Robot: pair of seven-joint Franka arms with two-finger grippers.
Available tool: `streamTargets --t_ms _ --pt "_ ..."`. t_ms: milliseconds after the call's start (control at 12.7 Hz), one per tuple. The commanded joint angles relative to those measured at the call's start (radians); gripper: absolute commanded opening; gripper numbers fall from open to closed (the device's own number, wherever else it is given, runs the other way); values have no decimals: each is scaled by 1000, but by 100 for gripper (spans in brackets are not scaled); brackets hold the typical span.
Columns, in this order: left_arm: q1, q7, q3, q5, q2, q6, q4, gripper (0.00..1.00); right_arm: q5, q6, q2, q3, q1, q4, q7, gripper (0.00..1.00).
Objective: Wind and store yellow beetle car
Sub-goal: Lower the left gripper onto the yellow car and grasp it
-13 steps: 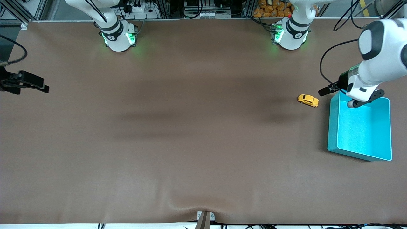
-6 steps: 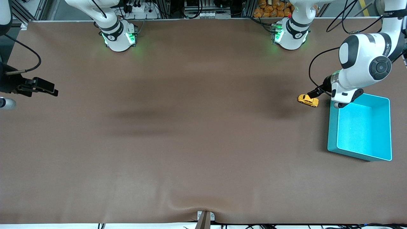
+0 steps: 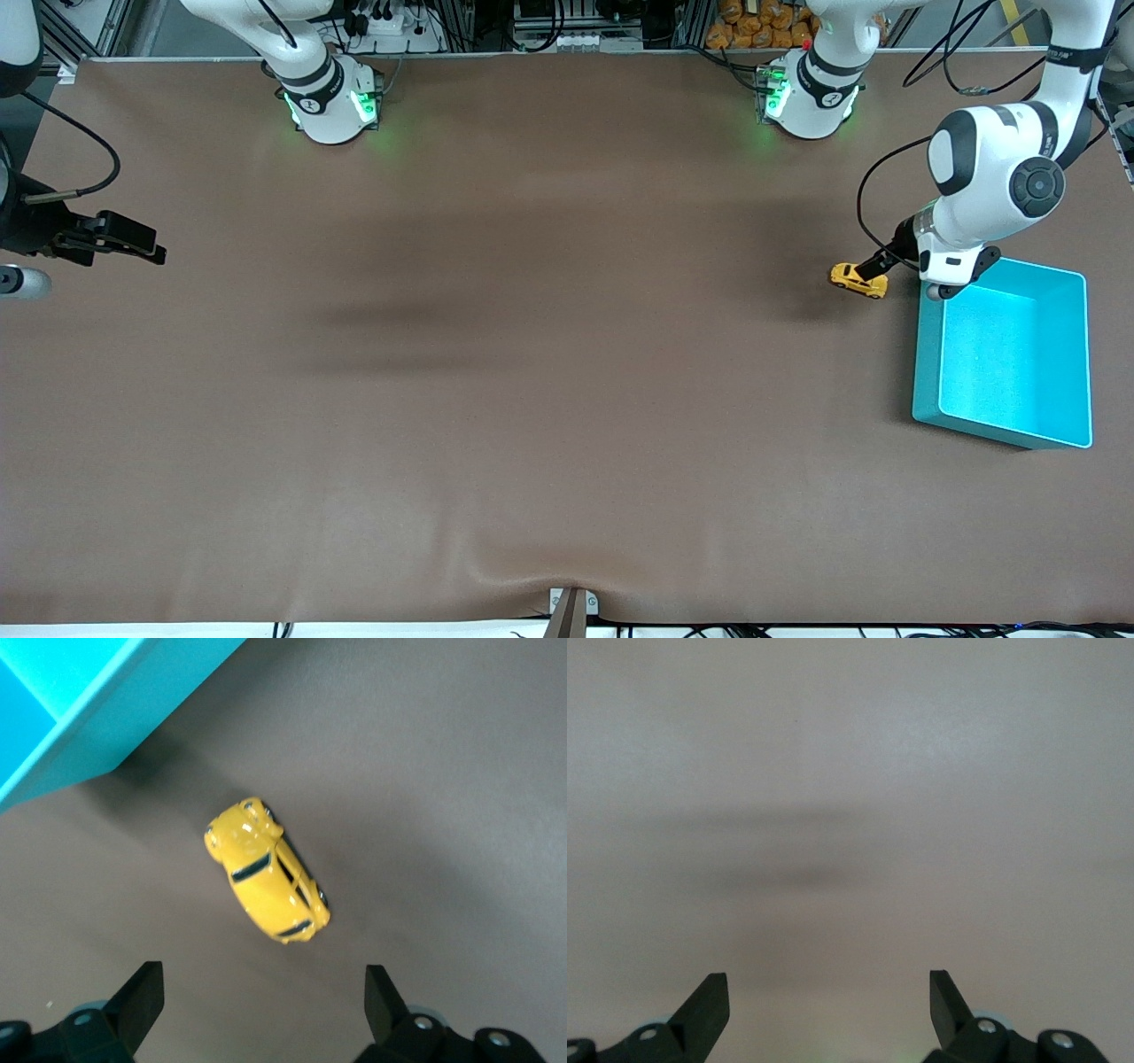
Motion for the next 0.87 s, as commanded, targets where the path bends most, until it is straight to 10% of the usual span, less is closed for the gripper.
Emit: streamTargets --t_ms 0,791 --pt "35 -15 -7 -24 82 123 -3 100 -13 28 7 0 22 -21 4 100" --pt "32 -16 -7 -130 191 224 -24 100 -10 38 16 2 44 -19 2 100"
